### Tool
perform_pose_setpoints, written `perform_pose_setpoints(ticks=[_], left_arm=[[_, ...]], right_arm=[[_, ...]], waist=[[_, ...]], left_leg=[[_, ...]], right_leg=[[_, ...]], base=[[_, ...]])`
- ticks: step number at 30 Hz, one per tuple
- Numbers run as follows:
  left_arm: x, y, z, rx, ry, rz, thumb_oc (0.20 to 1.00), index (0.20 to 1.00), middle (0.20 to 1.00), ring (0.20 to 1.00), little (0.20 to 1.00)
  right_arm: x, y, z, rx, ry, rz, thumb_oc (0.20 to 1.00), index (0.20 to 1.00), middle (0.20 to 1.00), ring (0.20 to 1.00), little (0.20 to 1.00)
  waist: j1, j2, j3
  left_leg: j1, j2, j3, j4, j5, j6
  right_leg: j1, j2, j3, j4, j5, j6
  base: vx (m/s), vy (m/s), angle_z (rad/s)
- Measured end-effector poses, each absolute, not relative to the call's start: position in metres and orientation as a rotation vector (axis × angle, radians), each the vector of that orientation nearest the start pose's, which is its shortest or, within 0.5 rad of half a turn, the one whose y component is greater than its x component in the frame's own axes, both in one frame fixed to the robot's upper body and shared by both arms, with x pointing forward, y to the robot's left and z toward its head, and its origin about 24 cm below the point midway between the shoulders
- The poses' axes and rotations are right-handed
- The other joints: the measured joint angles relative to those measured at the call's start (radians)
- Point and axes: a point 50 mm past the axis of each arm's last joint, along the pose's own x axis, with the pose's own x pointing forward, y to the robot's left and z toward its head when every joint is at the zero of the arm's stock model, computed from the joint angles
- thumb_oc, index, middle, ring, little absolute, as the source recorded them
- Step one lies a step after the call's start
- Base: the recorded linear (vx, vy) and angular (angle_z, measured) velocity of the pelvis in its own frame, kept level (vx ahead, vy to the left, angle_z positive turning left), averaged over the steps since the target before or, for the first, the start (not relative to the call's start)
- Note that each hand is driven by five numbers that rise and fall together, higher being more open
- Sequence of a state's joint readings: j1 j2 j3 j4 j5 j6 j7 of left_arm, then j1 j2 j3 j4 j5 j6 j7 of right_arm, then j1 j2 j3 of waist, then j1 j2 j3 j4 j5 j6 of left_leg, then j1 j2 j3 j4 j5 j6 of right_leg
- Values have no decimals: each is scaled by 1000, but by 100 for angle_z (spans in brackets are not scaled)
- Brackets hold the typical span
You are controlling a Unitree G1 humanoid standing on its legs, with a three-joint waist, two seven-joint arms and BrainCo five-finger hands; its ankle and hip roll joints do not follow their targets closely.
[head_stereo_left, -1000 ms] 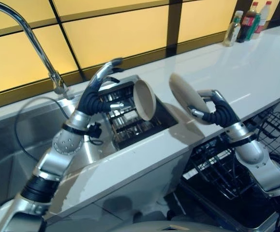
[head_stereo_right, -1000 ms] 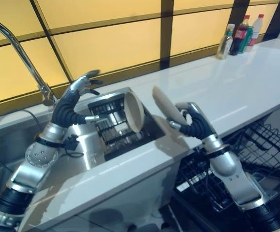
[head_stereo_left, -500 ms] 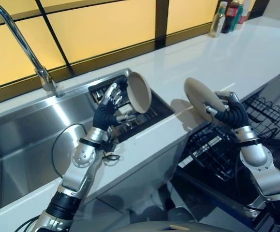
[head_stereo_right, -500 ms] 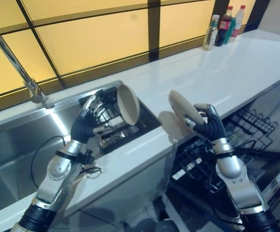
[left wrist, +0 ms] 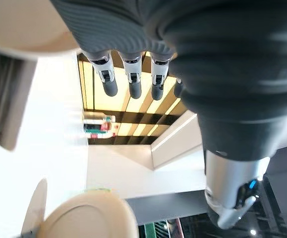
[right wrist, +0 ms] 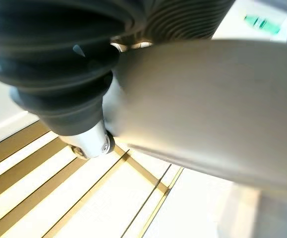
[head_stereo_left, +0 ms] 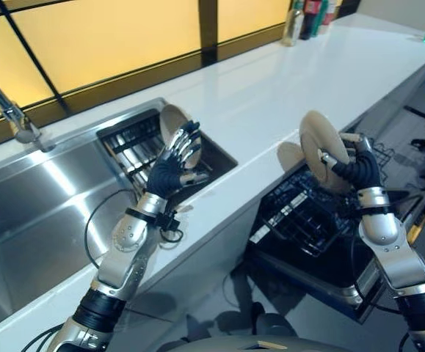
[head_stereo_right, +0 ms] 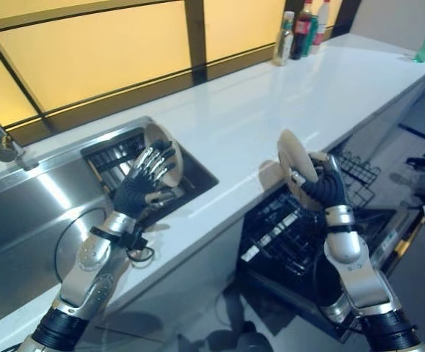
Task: Pick up plates and place into dishwasher.
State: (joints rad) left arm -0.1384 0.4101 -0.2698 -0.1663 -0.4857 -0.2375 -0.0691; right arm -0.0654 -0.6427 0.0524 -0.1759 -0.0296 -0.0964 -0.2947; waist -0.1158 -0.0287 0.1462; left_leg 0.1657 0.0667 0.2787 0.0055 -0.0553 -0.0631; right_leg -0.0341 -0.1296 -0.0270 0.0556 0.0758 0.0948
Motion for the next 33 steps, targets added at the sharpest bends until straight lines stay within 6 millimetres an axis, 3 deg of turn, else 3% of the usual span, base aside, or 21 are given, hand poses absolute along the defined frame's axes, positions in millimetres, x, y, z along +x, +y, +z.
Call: perform_pose_setpoints(ticks=[4, 8, 11, 12, 15, 19, 24, 33], left_arm=[[258, 139, 124, -105, -395, -420, 1000, 1000, 1000, 1000, 1000], [257, 140, 122, -136, -383, -426, 1000, 1000, 1000, 1000, 1000], [256, 139, 120, -184, -382, -422, 1000, 1000, 1000, 1000, 1000], [255, 138, 119, -210, -379, -426, 1000, 1000, 1000, 1000, 1000], [253, 138, 117, -223, -372, -445, 1000, 1000, 1000, 1000, 1000], [249, 135, 111, -235, -346, -475, 1000, 1000, 1000, 1000, 1000], [245, 135, 105, -266, -325, -498, 1000, 1000, 1000, 1000, 1000], [240, 121, 97, -303, -266, -609, 1000, 1000, 1000, 1000, 1000]], right_arm=[[254, -233, 134, -617, -366, -152, 200, 200, 200, 200, 200], [253, -232, 128, -619, -334, -131, 200, 200, 200, 200, 200], [262, -225, 122, -624, -311, -97, 200, 200, 200, 200, 200], [265, -225, 118, -625, -289, -93, 200, 200, 200, 200, 200], [267, -227, 104, -613, -223, -110, 200, 200, 200, 200, 200], [266, -230, 95, -610, -183, -122, 200, 200, 200, 200, 200], [266, -244, 76, -693, -89, -151, 200, 200, 200, 200, 200], [263, -261, 52, -728, 49, -192, 200, 200, 200, 200, 200]], waist=[[-4, 5, -13], [0, 10, -30], [50, 6, -32], [54, 4, -33], [52, -16, -57], [49, -19, -65], [50, -11, -74], [50, -5, -69]], left_leg=[[15, 2, 6, -24, 3, 1], [16, -5, -1, -24, 6, -4], [13, -18, -144, 10, -36, -5], [16, -26, -161, 10, -48, 3], [15, -36, -144, 6, -49, 9], [14, -33, -119, -3, -45, 14], [11, -29, -127, 1, -46, 2], [-2, -22, -141, 7, -46, 0]], right_leg=[[17, 2, -7, -39, 9, 9], [14, 9, 11, -45, 28, -2], [-9, 31, 94, -42, 46, -3], [-11, 33, 115, -44, 51, 1], [-17, 14, 123, -70, 44, 15], [-16, -4, 85, -100, 51, 34], [-24, 6, 82, -87, 87, 11], [-19, 4, 60, -98, 83, 14]], base=[[59, -96, -6], [9, -58, -13], [-20, -32, -79], [-32, -20, -61], [-41, -28, -26], [-27, -46, -15], [9, -79, 1], [8, -107, 6]])
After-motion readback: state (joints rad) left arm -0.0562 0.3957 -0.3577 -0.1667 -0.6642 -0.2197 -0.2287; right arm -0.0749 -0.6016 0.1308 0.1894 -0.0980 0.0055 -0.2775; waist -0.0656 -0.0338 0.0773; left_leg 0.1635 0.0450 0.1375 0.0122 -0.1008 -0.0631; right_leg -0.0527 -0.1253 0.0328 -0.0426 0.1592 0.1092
